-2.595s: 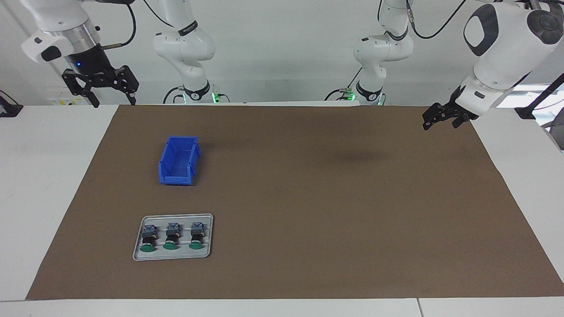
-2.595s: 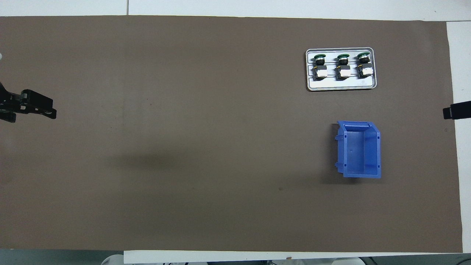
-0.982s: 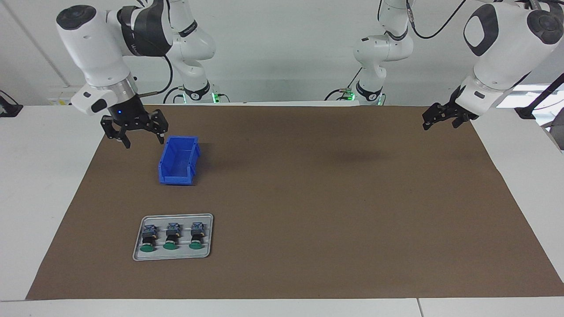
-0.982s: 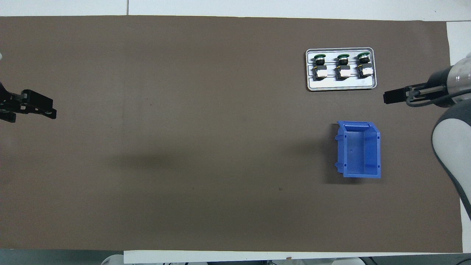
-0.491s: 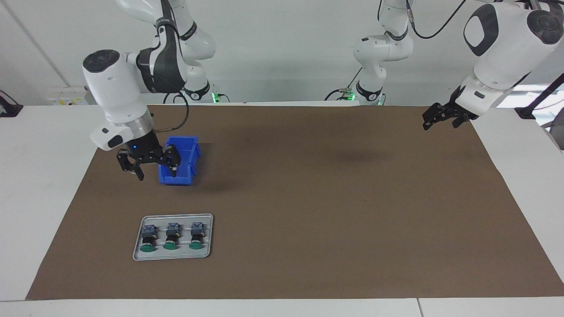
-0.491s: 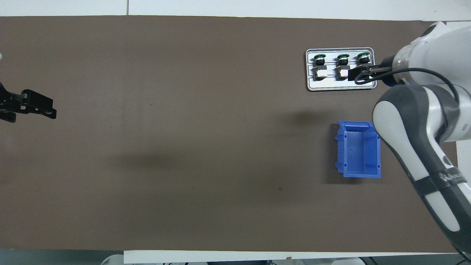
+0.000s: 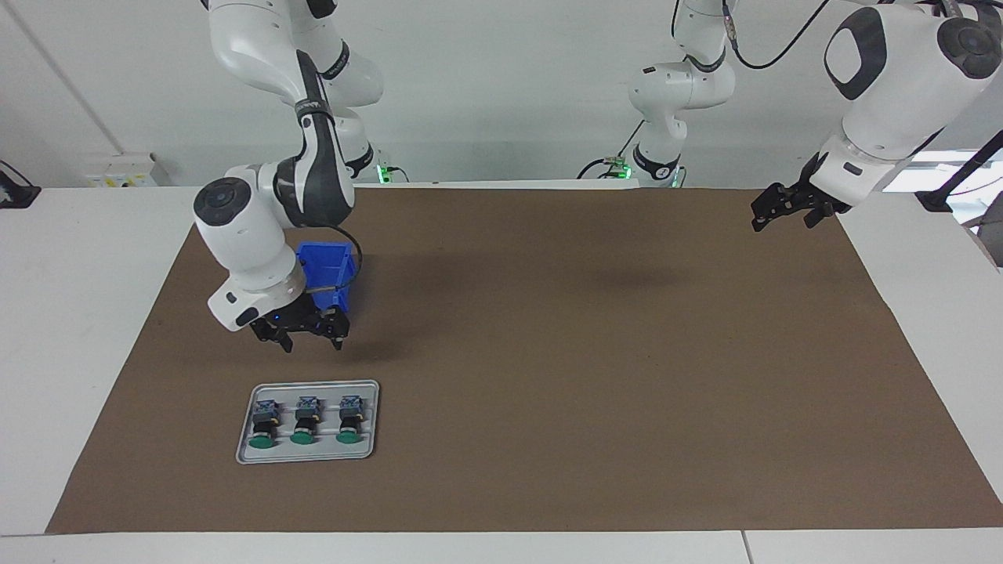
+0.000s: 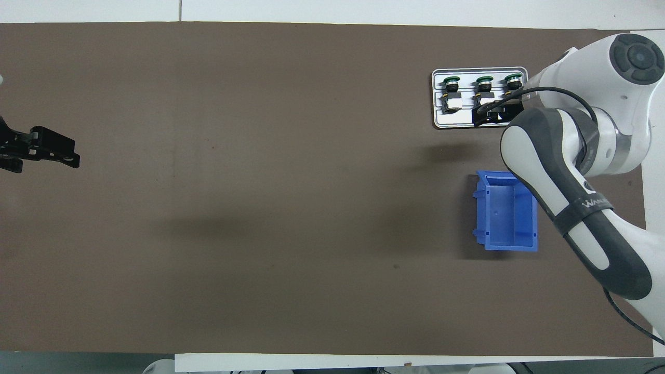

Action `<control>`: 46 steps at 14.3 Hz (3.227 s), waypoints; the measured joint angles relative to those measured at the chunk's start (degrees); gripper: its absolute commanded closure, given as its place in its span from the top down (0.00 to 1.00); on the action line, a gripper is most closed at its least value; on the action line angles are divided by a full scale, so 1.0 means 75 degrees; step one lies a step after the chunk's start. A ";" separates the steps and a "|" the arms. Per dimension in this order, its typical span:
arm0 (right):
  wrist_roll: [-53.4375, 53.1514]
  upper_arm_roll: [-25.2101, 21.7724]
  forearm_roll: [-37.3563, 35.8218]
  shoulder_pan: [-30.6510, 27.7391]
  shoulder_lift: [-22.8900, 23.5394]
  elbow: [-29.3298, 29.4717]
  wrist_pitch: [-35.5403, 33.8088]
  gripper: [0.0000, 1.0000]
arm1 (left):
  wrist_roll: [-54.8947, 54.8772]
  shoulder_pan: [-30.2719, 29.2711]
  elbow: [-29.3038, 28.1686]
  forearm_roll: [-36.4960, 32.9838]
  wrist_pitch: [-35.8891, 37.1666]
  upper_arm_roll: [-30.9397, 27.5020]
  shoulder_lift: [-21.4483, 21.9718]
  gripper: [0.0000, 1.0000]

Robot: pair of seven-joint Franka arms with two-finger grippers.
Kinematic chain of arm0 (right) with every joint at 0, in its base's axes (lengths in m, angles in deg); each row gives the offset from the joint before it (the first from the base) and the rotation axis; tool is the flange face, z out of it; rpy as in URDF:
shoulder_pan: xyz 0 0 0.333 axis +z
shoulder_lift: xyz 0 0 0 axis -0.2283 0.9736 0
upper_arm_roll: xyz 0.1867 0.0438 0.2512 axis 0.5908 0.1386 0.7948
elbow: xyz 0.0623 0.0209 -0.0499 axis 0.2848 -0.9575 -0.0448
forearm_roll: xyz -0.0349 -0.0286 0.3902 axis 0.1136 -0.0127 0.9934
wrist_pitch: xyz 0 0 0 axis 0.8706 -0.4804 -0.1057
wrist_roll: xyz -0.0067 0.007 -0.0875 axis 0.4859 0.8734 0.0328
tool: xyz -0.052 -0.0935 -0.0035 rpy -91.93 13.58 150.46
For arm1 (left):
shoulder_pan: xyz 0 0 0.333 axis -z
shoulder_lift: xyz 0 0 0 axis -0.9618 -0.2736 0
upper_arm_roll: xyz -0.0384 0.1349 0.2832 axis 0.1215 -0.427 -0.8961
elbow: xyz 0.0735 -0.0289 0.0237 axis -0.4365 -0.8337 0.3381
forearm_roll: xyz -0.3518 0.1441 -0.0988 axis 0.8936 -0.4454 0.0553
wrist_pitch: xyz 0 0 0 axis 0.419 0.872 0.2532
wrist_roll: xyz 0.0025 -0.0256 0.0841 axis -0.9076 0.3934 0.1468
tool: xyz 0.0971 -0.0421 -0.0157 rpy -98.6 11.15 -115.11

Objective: Place and press button with both arms
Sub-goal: 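Reach the right gripper to the green buttons on the metal tray, then grasp one green button from the metal tray with the right gripper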

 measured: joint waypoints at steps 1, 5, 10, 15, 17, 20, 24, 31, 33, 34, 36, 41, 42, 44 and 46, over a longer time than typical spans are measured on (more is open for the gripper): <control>0.0015 0.0053 0.0000 -0.0028 0.0114 0.0224 -0.0090 0.94 | 0.0000 0.0000 0.0000 0.0000 0.0000 0.0000 0.0000 1.00; 0.0015 0.0303 -0.0001 0.0004 0.0640 0.1252 -0.0176 0.94 | 0.0000 0.0000 0.0000 0.0000 0.0000 0.0000 0.0000 1.00; 0.0029 0.0510 -0.0078 0.0059 0.1739 0.2006 0.0149 0.94 | 0.0000 0.0000 0.0000 0.0000 0.0000 0.0000 0.0000 1.00; 0.0066 0.0564 -0.0883 0.0059 0.2220 0.2158 0.0287 0.92 | 0.0000 0.0000 0.0000 0.0000 0.0000 0.0000 0.0000 1.00; 0.0066 0.0593 -0.0923 0.0059 0.2300 0.2160 0.0358 0.92 | 0.0000 0.0000 0.0000 0.0000 0.0000 0.0000 0.0000 1.00; 0.0067 0.0606 -0.0930 0.0059 0.2519 0.2165 0.0753 0.92 | 0.0000 0.0000 0.0000 0.0000 0.0000 0.0000 0.0000 1.00; 0.0067 0.0607 -0.0931 0.0059 0.2585 0.2191 0.0873 0.82 | 0.0000 0.0000 0.0000 0.0000 0.0000 0.0000 0.0000 1.00; 0.0068 0.0703 -0.0930 0.0186 0.2726 0.2209 0.1274 0.82 | 0.0000 0.0000 0.0000 0.0000 0.0000 0.0000 0.0000 1.00; 0.0068 0.0705 -0.0930 0.0231 0.2810 0.2209 0.1369 0.76 | 0.0000 0.0000 0.0000 0.0000 0.0000 0.0000 0.0000 1.00; 0.0068 0.0704 -0.0930 0.0226 0.2825 0.2209 0.1369 0.67 | 0.0000 0.0000 0.0000 0.0000 0.0000 0.0000 0.0000 1.00; 0.0068 0.0702 -0.0930 0.0204 0.2832 0.2209 0.1362 0.57 | 0.0000 0.0000 0.0000 0.0000 0.0000 0.0000 0.0000 1.00; 0.0068 0.0702 -0.0930 0.0182 0.2831 0.2218 0.1338 0.34 | 0.0000 0.0000 0.0000 0.0000 0.0000 0.0000 0.0000 1.00; 0.0068 0.0702 -0.0930 0.0180 0.2831 0.2223 0.1329 0.30 | 0.0000 0.0000 0.0000 0.0000 0.0000 0.0000 0.0000 1.00; 0.0068 0.0702 -0.0930 0.0178 0.2831 0.2226 0.1319 0.16 | 0.0000 0.0000 0.0000 0.0000 0.0000 0.0000 0.0000 1.00; 0.0068 0.0702 -0.0930 0.0172 0.2831 0.2234 0.1275 0.08 | 0.0000 0.0000 0.0000 0.0000 0.0000 0.0000 0.0000 1.00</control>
